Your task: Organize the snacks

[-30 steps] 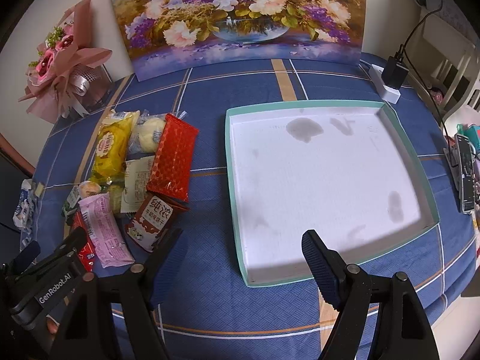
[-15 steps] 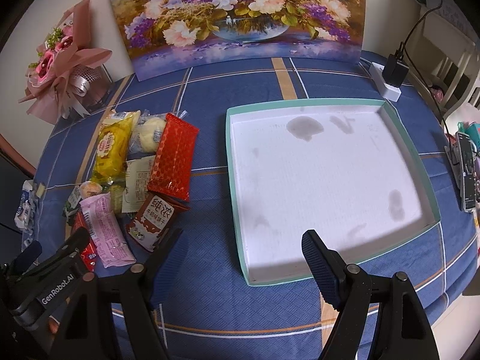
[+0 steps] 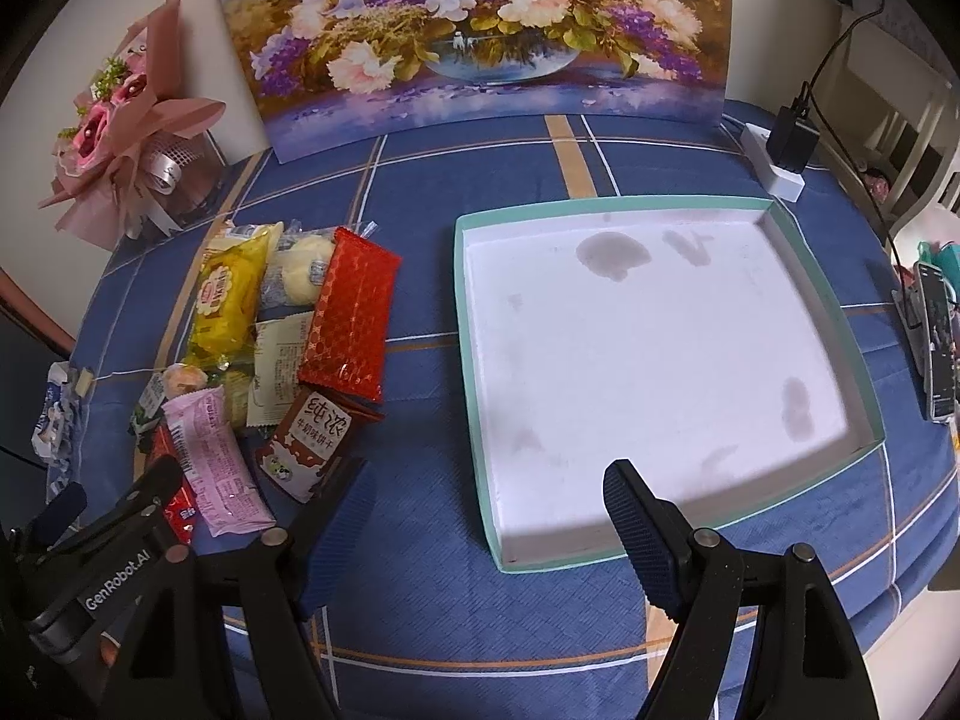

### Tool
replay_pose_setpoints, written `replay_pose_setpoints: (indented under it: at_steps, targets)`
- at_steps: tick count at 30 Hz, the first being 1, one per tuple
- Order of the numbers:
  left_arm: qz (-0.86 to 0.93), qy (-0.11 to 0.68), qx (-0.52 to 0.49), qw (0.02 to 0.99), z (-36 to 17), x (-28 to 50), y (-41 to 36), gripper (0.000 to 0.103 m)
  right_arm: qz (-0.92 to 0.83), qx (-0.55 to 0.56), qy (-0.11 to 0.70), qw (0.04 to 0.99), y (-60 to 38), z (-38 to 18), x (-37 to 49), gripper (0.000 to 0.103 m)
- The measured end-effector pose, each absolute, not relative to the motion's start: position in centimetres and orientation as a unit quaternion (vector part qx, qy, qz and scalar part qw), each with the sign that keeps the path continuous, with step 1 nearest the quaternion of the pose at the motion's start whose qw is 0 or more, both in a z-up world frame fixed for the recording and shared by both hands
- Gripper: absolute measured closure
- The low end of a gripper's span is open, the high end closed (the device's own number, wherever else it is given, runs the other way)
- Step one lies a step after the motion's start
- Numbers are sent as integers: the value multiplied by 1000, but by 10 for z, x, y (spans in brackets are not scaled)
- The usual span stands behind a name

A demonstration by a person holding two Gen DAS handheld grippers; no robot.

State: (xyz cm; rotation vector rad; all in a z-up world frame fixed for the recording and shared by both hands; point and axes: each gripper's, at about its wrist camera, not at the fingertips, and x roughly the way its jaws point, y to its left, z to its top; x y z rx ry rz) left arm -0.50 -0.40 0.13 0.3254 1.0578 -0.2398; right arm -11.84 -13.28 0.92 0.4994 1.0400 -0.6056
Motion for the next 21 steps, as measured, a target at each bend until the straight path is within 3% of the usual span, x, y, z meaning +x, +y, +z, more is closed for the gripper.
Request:
replay_pose_setpoints:
  at_steps: [21]
  targets:
    - [-113, 501, 156, 844, 1, -5, -4, 0, -284, 227, 484, 796, -133, 9, -119, 22]
